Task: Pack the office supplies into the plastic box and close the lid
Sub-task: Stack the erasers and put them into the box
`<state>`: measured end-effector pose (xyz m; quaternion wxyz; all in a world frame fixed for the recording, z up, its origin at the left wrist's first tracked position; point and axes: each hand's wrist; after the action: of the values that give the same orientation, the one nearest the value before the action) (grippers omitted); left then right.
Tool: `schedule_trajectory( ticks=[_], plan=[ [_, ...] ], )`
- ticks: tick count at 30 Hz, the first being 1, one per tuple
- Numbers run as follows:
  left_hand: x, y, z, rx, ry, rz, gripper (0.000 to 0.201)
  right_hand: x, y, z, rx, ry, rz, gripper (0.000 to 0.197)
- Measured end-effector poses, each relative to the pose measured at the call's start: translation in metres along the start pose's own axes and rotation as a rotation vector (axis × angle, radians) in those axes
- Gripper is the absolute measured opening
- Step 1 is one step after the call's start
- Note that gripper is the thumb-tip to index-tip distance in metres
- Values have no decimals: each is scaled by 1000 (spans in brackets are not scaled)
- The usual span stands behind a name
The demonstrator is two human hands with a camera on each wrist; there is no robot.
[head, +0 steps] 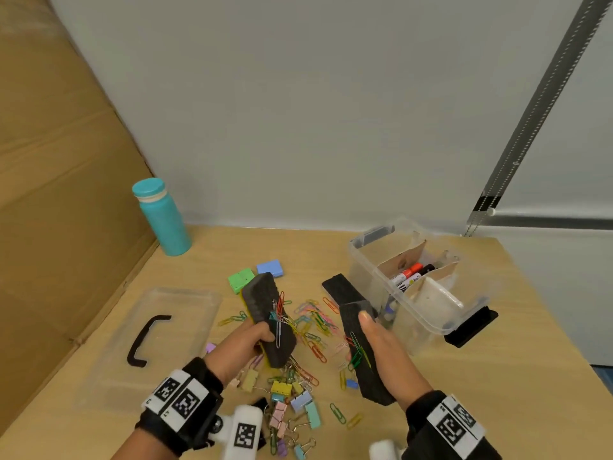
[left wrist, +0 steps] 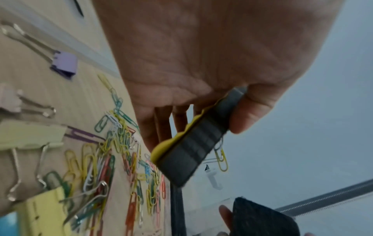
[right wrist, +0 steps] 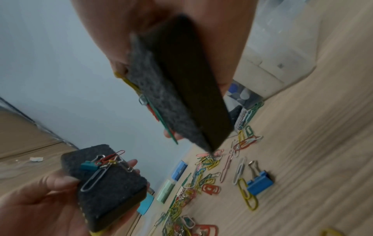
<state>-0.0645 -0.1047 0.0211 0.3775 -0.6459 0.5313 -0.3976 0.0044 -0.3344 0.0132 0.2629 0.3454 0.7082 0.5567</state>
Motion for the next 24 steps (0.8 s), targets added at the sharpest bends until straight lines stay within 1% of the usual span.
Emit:
schedule_trajectory(
  ticks=[1, 2, 4, 5, 6, 7, 8, 9, 10, 11, 13, 14, 16, 19, 21, 24],
  plan=[
    [0, -1, 1, 3, 9, -57, 37, 2, 1, -1, -10, -2, -22, 44],
    [0, -2, 1, 7, 14, -108, 36, 5, 1, -1, -20, 5, -26, 39],
    [-1, -4, 1, 14, 35, -182, 42, 10, 5, -5, -33, 11, -39, 29],
    [-3, -5, 2, 26, 51, -219, 45, 13, 8, -5, -41, 4, -39, 20],
    [-6, -6, 4, 29, 64, -255, 42, 17, 12, -6, -47, 1, -32, 11],
    [-9, -6, 7, 25, 70, -288, 36, 19, 13, -5, -51, -10, -24, 8],
    [-12, -8, 9, 13, 67, -310, 34, 23, 15, -5, -67, -23, -31, 11],
    [-15, -9, 12, 6, 68, -333, 36, 26, 14, -4, -90, -33, -35, 11],
    [-17, -10, 15, 0, 72, -344, 37, 33, 18, -5, -131, -25, -68, 6],
    [-19, -11, 18, -3, 86, -348, 38, 39, 22, -4, -179, -28, -127, 13],
    [-22, -13, 23, -17, 108, -329, 39, 47, 18, 3, -269, -37, -286, 41],
    [-24, -13, 26, -27, 118, -324, 40, 52, 18, 7, -308, -39, -361, 48],
    [-27, -12, 30, -45, 155, -310, 40, 61, 22, 15, -398, -24, -493, 54],
    [-30, -10, 37, -63, 175, -306, 38, 72, 30, 26, -513, 10, -775, 62],
    [-31, -9, 39, -54, 192, -313, 35, 77, 30, 32, -527, 45, -908, 68],
    [-29, -10, 41, -38, 238, -351, 37, 78, 24, 35, -499, 90, -996, 73]
  ],
)
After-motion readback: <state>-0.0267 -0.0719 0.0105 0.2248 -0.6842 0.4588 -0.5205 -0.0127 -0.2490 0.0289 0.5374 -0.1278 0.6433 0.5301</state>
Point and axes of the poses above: each hand's wrist, its own z-axis towards the middle knuckle, its own x-axis out of the palm, y = z × x, and after that the axes turned 7 degrees about y, right-handed
